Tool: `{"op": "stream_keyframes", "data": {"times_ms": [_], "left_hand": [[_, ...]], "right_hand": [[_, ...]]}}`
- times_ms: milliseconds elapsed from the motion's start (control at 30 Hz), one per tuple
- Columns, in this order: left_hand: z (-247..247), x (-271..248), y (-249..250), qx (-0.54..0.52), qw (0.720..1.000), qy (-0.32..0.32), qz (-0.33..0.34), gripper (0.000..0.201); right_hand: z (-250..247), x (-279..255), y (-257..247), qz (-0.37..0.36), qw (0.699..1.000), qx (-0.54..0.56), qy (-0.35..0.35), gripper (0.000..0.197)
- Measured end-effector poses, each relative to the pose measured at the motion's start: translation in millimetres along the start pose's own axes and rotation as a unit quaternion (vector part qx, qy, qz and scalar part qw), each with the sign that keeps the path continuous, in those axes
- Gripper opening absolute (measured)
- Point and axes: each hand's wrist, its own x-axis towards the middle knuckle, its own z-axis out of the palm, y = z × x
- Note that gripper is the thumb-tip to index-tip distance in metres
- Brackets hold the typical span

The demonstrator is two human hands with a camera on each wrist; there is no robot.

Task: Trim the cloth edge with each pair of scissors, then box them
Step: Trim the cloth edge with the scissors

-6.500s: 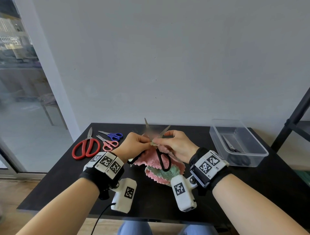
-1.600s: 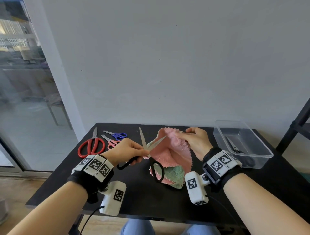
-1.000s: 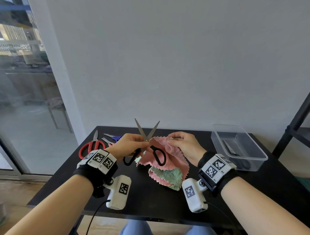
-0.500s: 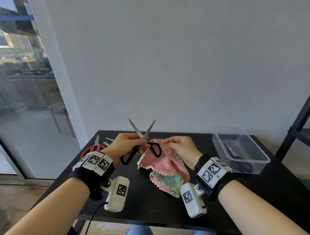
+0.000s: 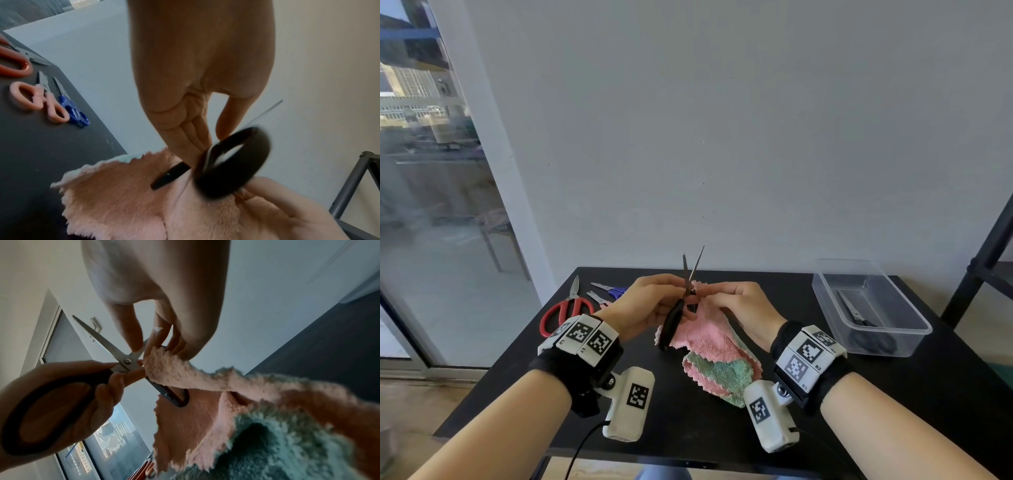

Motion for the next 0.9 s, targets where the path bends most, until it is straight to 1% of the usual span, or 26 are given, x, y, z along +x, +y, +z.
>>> {"op": "stream_keyframes", "data": {"times_ms": [67,133,233,333,400,500,533,600,667,733,833,900], "left_hand": [[4,1,-1,-0.004,1.000,0.011,0.008,0.017],[9,4,-3,0.001,0.999,0.038,0.019,0.016],[16,8,-6,0.018,0.994,0.092,0.048,0.015],[19,11,-6,0.025,0.989,0.130,0.071,0.021],[18,13,-6,0.030,0.987,0.139,0.076,0.023],[19,13,-4,0.049,0.987,0.130,0.077,0.025],[20,13,-4,0.056,0.988,0.126,0.072,0.025],[19,13,-2,0.085,0.986,0.127,0.064,0.020],[15,13,0,0.145,0.975,0.156,0.065,0.012],[10,14,0,0.188,0.961,0.189,0.071,0.016],[4,16,-3,0.211,0.950,0.217,0.072,0.016],[0,19,-6,0.207,0.946,0.248,0.037,0.012]], "right_hand": [[0,-2,-2,-0.013,1.000,0.004,-0.003,0.014],[1,-5,-3,-0.019,1.000,0.009,-0.002,0.012],[4,-5,-2,-0.027,0.999,0.025,0.006,0.017],[4,-2,0,-0.047,0.998,-0.004,0.034,0.016],[4,0,0,-0.052,0.998,-0.003,0.048,0.015],[4,1,1,-0.054,0.996,-0.017,0.068,0.010],[3,2,1,-0.052,0.995,-0.028,0.079,0.009],[1,4,5,-0.042,0.993,-0.045,0.102,0.014],[-1,6,9,-0.029,0.991,-0.039,0.121,0.020],[-4,6,11,-0.014,0.991,-0.020,0.129,0.023],[-8,5,13,0.014,0.991,0.021,0.135,0.019],[-8,5,14,0.024,0.988,0.052,0.142,0.015]]}}
